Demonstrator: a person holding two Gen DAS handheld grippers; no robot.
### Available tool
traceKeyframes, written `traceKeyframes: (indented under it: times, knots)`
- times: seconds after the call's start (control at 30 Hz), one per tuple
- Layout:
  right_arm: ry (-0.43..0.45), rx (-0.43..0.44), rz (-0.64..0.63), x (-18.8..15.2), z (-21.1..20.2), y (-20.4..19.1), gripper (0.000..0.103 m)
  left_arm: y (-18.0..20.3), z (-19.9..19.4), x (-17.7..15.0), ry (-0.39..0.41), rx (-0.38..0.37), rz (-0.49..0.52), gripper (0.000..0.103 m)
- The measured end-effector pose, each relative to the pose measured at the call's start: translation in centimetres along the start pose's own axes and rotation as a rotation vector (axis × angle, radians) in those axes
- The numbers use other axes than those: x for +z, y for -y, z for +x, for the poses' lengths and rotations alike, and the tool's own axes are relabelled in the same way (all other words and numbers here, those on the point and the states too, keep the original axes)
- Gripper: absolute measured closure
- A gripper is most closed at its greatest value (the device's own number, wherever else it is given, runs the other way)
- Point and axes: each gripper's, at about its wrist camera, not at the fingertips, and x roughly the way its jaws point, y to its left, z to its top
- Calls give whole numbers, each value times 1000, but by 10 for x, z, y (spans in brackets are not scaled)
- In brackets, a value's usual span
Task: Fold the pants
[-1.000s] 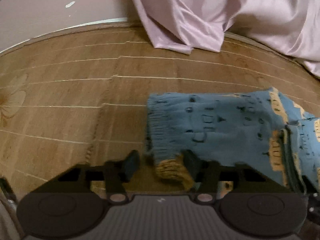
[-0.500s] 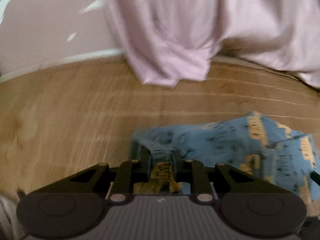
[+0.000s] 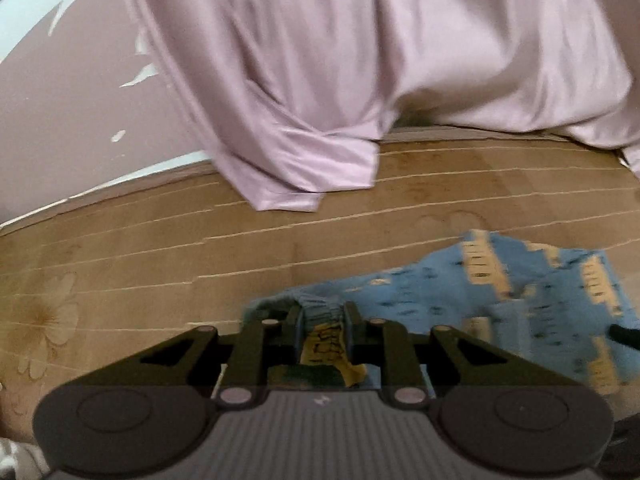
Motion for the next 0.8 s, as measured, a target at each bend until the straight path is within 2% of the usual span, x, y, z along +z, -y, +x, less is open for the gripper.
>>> traceKeyframes:
  times: [0.03,0.1,0.23,0.37,0.4,0.43,0.5,0.53,0.63,0.7,0.77,0.8]
  knots:
    - [5,-3,-6,0,0,-1,5,-9,7,-5,11,7,4,81]
    - [16,-13,-28,1,0,-4,5,-27,24,-16,-17,12,-21,80]
    - [34,-24,-31,-2,0,-4,4,-53,50,-40,-91,-57,-119,79]
    - [48,-31,-44,-3,0,-7,3,-60,55,-55,-75,-83,-135,71]
    - [50,-34,-49,-3,0,-7,3,-60,56,-56,-69,-83,-136,63]
    - [53,-35,-53,-3,0,-8,3,-60,58,-56,-71,-71,-131,43]
    - [55,-36,-54,-3,-1,-8,3,-60,63,-59,-81,-15,-132,25]
    - [55,-36,-52,-3,0,-7,3,-61,64,-61,-73,-10,-141,23]
    - [61,-42,-46,-4,0,-7,2,-66,68,-63,-74,-22,-177,18]
    - [67,-46,-45,-5,0,-8,1,-71,70,-63,-78,-40,-201,19]
    - [72,-51,-50,-6,-1,-10,1,-69,70,-63,-69,-53,-181,26]
    - [75,-53,-54,-6,-1,-10,1,-67,69,-62,-61,-69,-162,37]
